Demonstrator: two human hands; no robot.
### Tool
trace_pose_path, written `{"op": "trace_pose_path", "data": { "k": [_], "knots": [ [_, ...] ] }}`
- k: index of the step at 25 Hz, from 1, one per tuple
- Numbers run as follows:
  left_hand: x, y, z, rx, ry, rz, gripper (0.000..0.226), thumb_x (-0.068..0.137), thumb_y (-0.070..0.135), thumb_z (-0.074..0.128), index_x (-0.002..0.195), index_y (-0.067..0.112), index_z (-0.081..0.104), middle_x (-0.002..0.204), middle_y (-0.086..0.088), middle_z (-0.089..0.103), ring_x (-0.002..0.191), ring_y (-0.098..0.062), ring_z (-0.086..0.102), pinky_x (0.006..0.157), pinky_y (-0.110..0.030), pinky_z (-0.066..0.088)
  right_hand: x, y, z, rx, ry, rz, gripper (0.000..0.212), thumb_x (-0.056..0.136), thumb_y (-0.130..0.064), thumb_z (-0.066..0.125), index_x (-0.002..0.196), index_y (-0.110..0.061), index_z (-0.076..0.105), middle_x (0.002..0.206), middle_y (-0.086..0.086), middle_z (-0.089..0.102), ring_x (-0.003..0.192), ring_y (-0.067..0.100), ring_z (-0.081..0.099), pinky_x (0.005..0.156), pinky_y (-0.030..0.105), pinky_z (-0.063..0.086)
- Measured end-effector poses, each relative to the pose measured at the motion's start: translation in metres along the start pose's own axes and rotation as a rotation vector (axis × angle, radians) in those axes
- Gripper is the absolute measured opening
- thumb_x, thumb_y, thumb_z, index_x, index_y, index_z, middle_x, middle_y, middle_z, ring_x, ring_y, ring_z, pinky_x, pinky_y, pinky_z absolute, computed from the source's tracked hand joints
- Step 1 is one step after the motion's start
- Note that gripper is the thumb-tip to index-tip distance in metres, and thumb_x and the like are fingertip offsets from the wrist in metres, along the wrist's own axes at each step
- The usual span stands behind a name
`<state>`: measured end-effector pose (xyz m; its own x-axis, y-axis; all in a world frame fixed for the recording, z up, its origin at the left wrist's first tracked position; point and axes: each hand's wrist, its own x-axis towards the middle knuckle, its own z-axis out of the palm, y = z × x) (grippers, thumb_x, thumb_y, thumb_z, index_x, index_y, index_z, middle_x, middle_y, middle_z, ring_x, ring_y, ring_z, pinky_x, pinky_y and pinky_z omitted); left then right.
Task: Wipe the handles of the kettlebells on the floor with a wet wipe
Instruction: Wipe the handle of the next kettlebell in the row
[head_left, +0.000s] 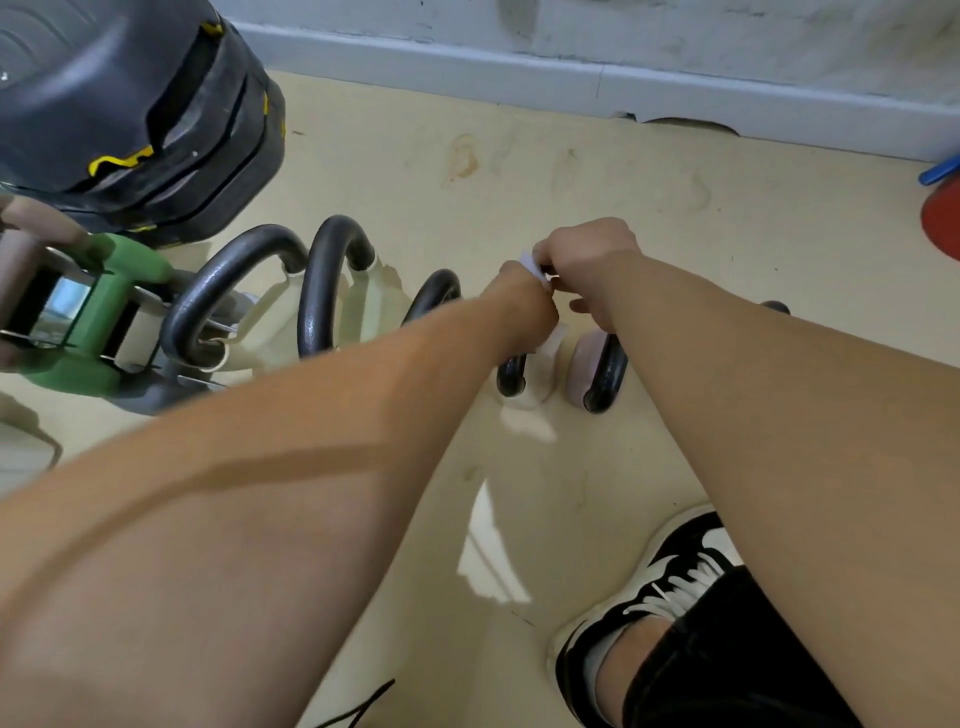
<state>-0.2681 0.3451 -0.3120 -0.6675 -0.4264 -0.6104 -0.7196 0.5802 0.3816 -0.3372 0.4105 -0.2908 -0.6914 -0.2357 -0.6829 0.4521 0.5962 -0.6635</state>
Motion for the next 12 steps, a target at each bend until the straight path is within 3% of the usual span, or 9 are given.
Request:
{"op": "trace_pose_path", "data": {
  "k": [1,3,5,7,9,12],
  "knots": [
    [-0.010,-0.007,0.013,-0.015,0.120,0.050,0.037,0.100,0.012,0.047,0.135,0.001,0.041,0.086,-0.004,0.055,0.078,-0.026,0.060,0.060,-0.028,0.043,0.000,0.000,0.000,-0.002,0.005,0.000,0.027,0.070,-0.006,0.063,0.094,0.000,0.075,0.097,0.006,0.079,0.094,0.022,0.075,0.073,0.031,0.058],
    [-0.049,-0.025,0.049,-0.105,0.323,0.099,0.055,0.104,0.022,0.043,0.153,0.012,0.020,0.109,-0.006,0.059,0.096,-0.030,0.062,0.072,-0.036,0.043,-0.001,0.000,0.001,-0.019,0.030,-0.020,0.031,0.073,-0.009,0.064,0.102,-0.003,0.075,0.100,0.008,0.077,0.097,0.025,0.075,0.083,0.037,0.060],
    [-0.078,-0.050,0.079,-0.207,0.362,0.141,0.067,0.105,0.026,0.042,0.160,0.025,0.005,0.144,-0.005,0.050,0.127,-0.029,0.053,0.095,-0.043,0.046,0.000,0.001,0.001,-0.020,0.042,-0.042,0.029,0.078,-0.010,0.064,0.104,-0.005,0.073,0.097,0.008,0.076,0.097,0.025,0.075,0.082,0.037,0.060],
    [-0.078,-0.064,0.089,-0.324,0.337,0.117,0.068,0.105,0.027,0.042,0.161,0.028,0.003,0.162,-0.001,0.033,0.144,-0.027,0.038,0.110,-0.047,0.041,0.000,0.001,0.002,-0.034,0.041,-0.056,0.025,0.081,-0.010,0.063,0.103,-0.004,0.072,0.086,0.006,0.073,0.098,0.024,0.075,0.073,0.032,0.057],
    [-0.077,-0.060,0.084,-0.281,0.354,0.123,0.064,0.105,0.026,0.044,0.160,0.021,0.012,0.155,-0.006,0.043,0.136,-0.029,0.046,0.106,-0.046,0.044,0.001,0.001,0.003,-0.043,0.047,-0.068,0.017,0.081,-0.009,0.061,0.096,-0.008,0.069,0.079,0.005,0.066,0.091,0.022,0.075,0.066,0.030,0.052],
    [-0.062,-0.038,0.062,-0.199,0.380,0.072,0.035,0.105,0.029,0.042,0.134,0.009,0.039,0.111,-0.014,0.061,0.105,-0.035,0.061,0.079,-0.040,0.046,0.002,0.000,0.004,-0.063,0.044,-0.083,0.014,0.080,-0.008,0.060,0.093,-0.013,0.064,0.083,0.005,0.063,0.079,0.021,0.064,0.065,0.030,0.049]
  ]
}}
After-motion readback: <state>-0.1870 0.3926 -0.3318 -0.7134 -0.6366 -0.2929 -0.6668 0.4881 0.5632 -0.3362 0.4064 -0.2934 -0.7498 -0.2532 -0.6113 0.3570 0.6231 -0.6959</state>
